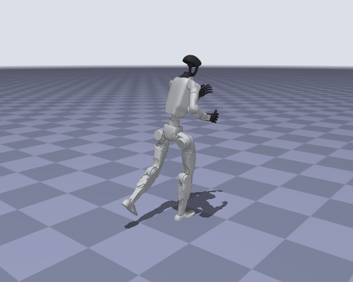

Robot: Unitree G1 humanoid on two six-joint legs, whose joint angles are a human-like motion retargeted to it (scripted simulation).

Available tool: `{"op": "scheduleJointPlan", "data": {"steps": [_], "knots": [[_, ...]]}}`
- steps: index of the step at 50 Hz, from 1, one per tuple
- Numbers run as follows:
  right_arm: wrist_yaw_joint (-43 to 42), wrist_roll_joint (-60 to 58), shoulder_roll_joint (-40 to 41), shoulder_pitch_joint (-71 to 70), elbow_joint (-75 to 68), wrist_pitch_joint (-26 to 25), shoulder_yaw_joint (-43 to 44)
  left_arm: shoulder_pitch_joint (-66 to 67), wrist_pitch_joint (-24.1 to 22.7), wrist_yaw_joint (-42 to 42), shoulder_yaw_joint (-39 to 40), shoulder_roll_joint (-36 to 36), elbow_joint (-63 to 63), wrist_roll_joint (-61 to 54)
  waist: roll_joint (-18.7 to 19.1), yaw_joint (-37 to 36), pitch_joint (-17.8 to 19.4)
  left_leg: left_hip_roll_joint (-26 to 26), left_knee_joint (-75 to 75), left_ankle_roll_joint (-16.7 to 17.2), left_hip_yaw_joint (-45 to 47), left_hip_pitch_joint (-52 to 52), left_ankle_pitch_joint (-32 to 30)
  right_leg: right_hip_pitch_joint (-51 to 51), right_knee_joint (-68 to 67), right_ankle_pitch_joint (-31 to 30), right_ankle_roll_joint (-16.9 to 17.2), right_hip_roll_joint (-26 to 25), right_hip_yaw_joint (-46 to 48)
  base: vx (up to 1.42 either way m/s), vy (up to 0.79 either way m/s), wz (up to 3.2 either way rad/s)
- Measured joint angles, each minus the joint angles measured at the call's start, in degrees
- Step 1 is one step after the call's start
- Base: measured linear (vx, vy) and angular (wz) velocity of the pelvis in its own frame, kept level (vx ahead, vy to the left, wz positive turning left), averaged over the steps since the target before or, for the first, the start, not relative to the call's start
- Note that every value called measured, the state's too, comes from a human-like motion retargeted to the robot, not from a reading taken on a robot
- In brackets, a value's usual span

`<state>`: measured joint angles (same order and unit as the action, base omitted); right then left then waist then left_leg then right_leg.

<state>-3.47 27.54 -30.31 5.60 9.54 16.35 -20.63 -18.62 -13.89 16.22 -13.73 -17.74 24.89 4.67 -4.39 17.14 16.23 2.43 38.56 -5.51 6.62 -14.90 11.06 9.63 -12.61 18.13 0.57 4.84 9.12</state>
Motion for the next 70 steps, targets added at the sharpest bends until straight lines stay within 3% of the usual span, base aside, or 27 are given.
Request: {"op": "scheduleJointPlan", "data": {"steps": [3, 6, 9, 12, 15, 17, 20, 23, 25, 27, 30, 32, 36, 38, 40, 43, 45, 47, 50, 53, 56, 59, 60, 63, 65, 67, 70], "knots": [[-6.9, -1.5, 5.4, -15.4, -8.3, 2.9, -6.2, 18.7, 0.7, 2.4, 2.8, 2.4, -10.1, -0.8, 2.6, -5.7, 0.8, -6.2, 25.7, -2.9, 3.6, 15.4, 10.0, 2.6, -13.4, 11.1, -2.3, -1.8, -1.8, 1.14, -0.05, -0.75], [-8.4, 1.0, 9.2, -20.8, -2.0, 5.0, -4.0, 37.7, -2.4, -2.0, 7.0, -2.9, -7.4, -6.5, 1.6, -16.2, -3.1, -7.2, 32.8, -5.0, 3.7, 30.7, 15.1, 0.7, -12.4, 13.0, -0.5, -1.6, -2.3, 1.21, -0.07, -0.3], [-7.8, 4.5, 10.5, -18.5, 8.7, 5.6, 0.0, 51.9, -3.9, -7.7, 13.4, -13.0, -1.1, -14.1, -3.4, -29.8, -7.3, -3.1, 18.6, -5.6, 4.4, 39.0, 15.4, -6.0, -2.5, 5.6, 3.3, 0.9, -2.9, 1.32, -0.04, -0.19], [-4.4, 9.8, 12.0, -15.8, 14.0, 4.6, -0.5, 59.1, -3.7, -12.5, 20.9, -17.2, 0.4, -21.9, -6.8, -41.0, -8.9, -0.5, -11.2, -3.0, 7.1, 36.7, 10.9, -14.8, 6.3, -7.9, 6.1, 1.8, -3.9, 1.41, 0.08, -0.41], [2.0, 9.1, 12.9, -13.0, 14.8, 2.7, -2.6, 58.5, -3.9, -15.7, 23.9, -16.0, -0.5, -24.0, -4.8, -47.6, -9.1, -0.7, -33.8, 4.0, 8.9, 31.5, 7.1, -25.5, 12.1, -19.5, 7.1, -1.1, -7.9, 1.44, 0.17, -0.1], [5.8, 5.0, 11.8, -10.5, 13.8, 1.9, -3.5, 52.4, -3.9, -17.4, 21.3, -14.1, -2.0, -21.2, -2.6, -48.3, -9.0, -0.1, -35.3, 6.1, 7.4, 30.6, 4.6, -30.3, 10.7, -21.4, 6.3, -2.4, -10.2, 1.35, 0.16, 0.97], [10.5, -0.2, 9.9, -4.8, 10.5, 0.7, -3.9, 36.8, -3.9, -18.3, 12.8, -10.4, -6.2, -15.4, 1.7, -46.8, -7.7, -0.3, -26.1, 3.0, 3.7, 28.3, 6.4, -31.6, -3.9, -16.1, 3.8, -2.6, -3.0, 1.25, 0.07, 1.55], [8.5, -8.8, 9.6, 1.2, 5.5, 1.5, -1.8, 14.7, -3.5, -15.3, 2.0, -4.5, -12.5, -4.6, 1.8, -45.3, -4.4, 0.4, -11.0, -2.9, 0.3, 28.6, 19.3, -20.3, -34.1, -2.7, 0.5, 5.5, 5.4, 1.12, -0.07, 1.08], [7.8, -12.1, 9.2, 4.7, 4.4, 1.3, 0.5, 2.5, -1.7, -13.7, -2.4, -0.5, -13.2, 1.1, -0.5, -42.2, -3.6, 1.3, -6.7, -2.9, -0.1, 28.8, 24.0, -9.4, -47.9, 5.0, -1.5, 9.4, 3.6, 1.06, -0.15, 0.59], [10.1, -10.4, 7.3, 7.6, 7.4, 0.7, 2.9, -5.5, -0.3, -11.4, -3.7, 2.2, -11.0, 2.5, -1.5, -35.0, -5.9, 1.0, -9.4, -0.4, -0.6, 26.5, 24.2, 0.6, -50.3, 8.8, -1.7, 8.7, 0.7, 1.11, -0.16, 0.55], [11.7, -5.2, 1.9, 10.5, 13.7, 0.1, 5.2, -10.5, 0.3, -6.6, -2.4, 2.5, -5.9, 0.3, 1.4, -20.8, -11.6, -2.1, -18.5, 3.9, -1.4, 20.0, 19.1, 9.1, -37.1, 7.7, 0.5, 5.3, 1.3, 1.19, -0.2, 0.55], [10.7, -1.9, -1.2, 11.2, 16.5, -1.0, 6.5, -10.8, 0.6, -4.6, -1.5, 1.3, -3.1, -3.4, 3.6, -12.2, -13.7, -3.4, -24.9, 5.5, -1.7, 14.4, 12.1, 9.3, -18.8, 2.8, 2.4, 3.6, 3.3, 1.28, -0.32, 0.38], [6.6, -3.3, -2.3, 9.2, 16.4, -2.2, 6.7, -7.1, 0.7, -3.4, -1.9, -1.2, 0.5, -8.0, 2.4, -2.8, -11.6, -2.2, -34.4, 5.2, -3.0, -1.8, -3.0, 5.2, 7.6, -3.4, 6.4, 2.2, 5.5, 1.37, -0.4, -0.45], [4.7, -6.7, -0.7, 6.0, 14.1, -1.9, 5.1, -2.7, 0.4, -5.2, -1.0, -2.9, 1.1, -7.4, 0.4, -2.0, -9.5, -1.1, -33.0, 3.3, -3.4, -8.1, -6.8, 3.2, 9.6, -4.4, 6.5, 1.6, 4.9, 1.38, -0.34, -1.44], [3.1, -7.8, 1.2, 1.1, 10.4, -1.1, 1.8, 4.0, 0.0, -8.4, 0.8, -3.4, -0.2, -6.3, -2.1, -3.1, -7.7, 1.0, -21.7, 0.1, -0.8, -9.1, -5.2, 0.8, 6.1, -6.3, 4.4, 2.3, 1.8, 1.28, -0.23, -1.87], [-0.2, -9.2, 5.9, -9.7, 2.1, 0.8, -3.5, 15.5, 0.3, -10.0, 3.6, -1.4, -7.6, -4.9, -0.9, -5.0, -5.5, -3.7, 9.5, -3.3, 6.6, 2.2, 5.8, 1.1, -6.6, 2.0, -0.3, 0.8, -3.3, 1.17, -0.07, -1.55], [-2.8, -11.7, 9.1, -15.4, -0.1, 1.9, -3.7, 22.4, 0.6, -9.5, 4.5, 0.4, -12.4, -7.4, 1.9, -7.3, -5.3, -8.4, 25.6, -4.6, 7.3, 13.3, 12.0, 3.0, -13.7, 8.1, -0.7, -1.1, -4.5, 1.13, 0.04, -0.78], [-5.1, -10.5, 11.8, -17.0, 3.7, 3.1, -1.2, 29.4, -0.9, -10.8, 4.9, -0.5, -11.7, -15.6, 2.7, -12.1, -7.0, -9.1, 31.1, -5.1, 5.9, 23.8, 14.9, 1.9, -13.3, 9.2, 1.1, -1.5, -4.6, 1.18, 0.05, -0.5], [-8.2, -4.2, 15.5, -14.1, 13.5, 4.6, 1.2, 40.6, -2.9, -14.3, 6.1, -7.6, -5.4, -28.7, -1.1, -22.5, -11.5, -5.9, 22.6, -4.7, 6.4, 34.2, 15.1, -3.3, -5.4, 4.4, 5.2, 0.6, -6.1, 1.24, 0.06, -0.72], [-6.0, -0.6, 16.6, -12.6, 19.4, 3.1, 0.2, 49.6, -2.6, -17.1, 10.7, -12.8, -2.9, -35.6, -5.6, -30.8, -14.4, -4.4, -2.5, -2.3, 12.1, 35.9, 10.6, -9.0, 2.4, -5.6, 9.3, 3.0, -8.8, 1.26, 0.18, -1.01], [1.8, 1.9, 14.8, -12.3, 21.7, 0.2, -2.2, 53.3, -2.0, -20.0, 15.4, -13.0, -4.0, -38.5, -4.3, -34.7, -13.2, -5.3, -28.5, 2.7, 18.0, 30.5, 6.7, -18.9, 9.1, -14.9, 10.4, 2.0, -12.4, 1.26, 0.35, -0.86], [7.9, 2.0, 11.8, -10.0, 20.8, -0.4, -5.3, 47.3, -2.4, -20.5, 12.8, -11.0, -7.7, -35.8, 0.9, -32.5, -8.2, -7.2, -33.7, 4.5, 15.3, 25.8, 4.5, -28.2, 5.3, -15.9, 5.3, -0.6, -14.3, 1.2, 0.4, 0.33], [9.4, 1.8, 11.1, -8.5, 19.5, -0.3, -6.2, 43.2, -2.9, -20.2, 10.4, -10.3, -9.6, -33.5, 2.8, -30.9, -6.2, -8.1, -31.5, 3.7, 12.9, 24.4, 3.8, -29.6, 0.0, -13.8, 2.8, -1.6, -13.5, 1.1, 0.35, 0.91], [7.3, -3.8, 10.5, -3.1, 9.1, 1.1, -6.2, 23.7, -4.6, -14.9, -1.2, -8.3, -16.8, -21.9, 3.4, -25.9, -2.9, -8.1, -16.8, -1.1, 8.9, 24.8, 13.0, -18.0, -31.1, -0.6, -3.8, 0.7, -8.2, 0.99, 0.29, 0.81], [5.4, -13.5, 8.2, 0.7, 3.6, 1.3, -3.1, 10.1, -4.5, -12.9, -6.2, -7.4, -18.4, -14.4, 2.0, -22.7, -3.0, -6.4, -11.2, -1.6, 8.9, 25.1, 18.5, -8.3, -44.5, 6.0, -6.4, 2.8, -8.6, 0.94, 0.25, 0.46], [9.6, -22.7, 3.9, 5.3, 3.7, 1.5, 2.4, -1.3, -3.8, -14.4, -6.1, -6.3, -17.6, -4.9, 2.1, -17.6, -6.1, -4.9, -12.5, 1.2, 9.3, 23.9, 19.2, 0.1, -45.6, 8.8, -6.6, 1.8, -9.7, 1.01, 0.22, 0.56], [12.5, -18.0, -2.8, 12.9, 7.8, 0.4, 9.7, -12.4, -1.6, -10.8, -4.9, -1.9, -13.3, -6.9, 6.6, -6.8, -10.8, -4.2, -19.2, 5.6, 8.1, 18.4, 15.7, 3.9, -28.0, 6.3, -4.1, -1.8, -7.4, 1.11, 0.15, 0.88]]}}
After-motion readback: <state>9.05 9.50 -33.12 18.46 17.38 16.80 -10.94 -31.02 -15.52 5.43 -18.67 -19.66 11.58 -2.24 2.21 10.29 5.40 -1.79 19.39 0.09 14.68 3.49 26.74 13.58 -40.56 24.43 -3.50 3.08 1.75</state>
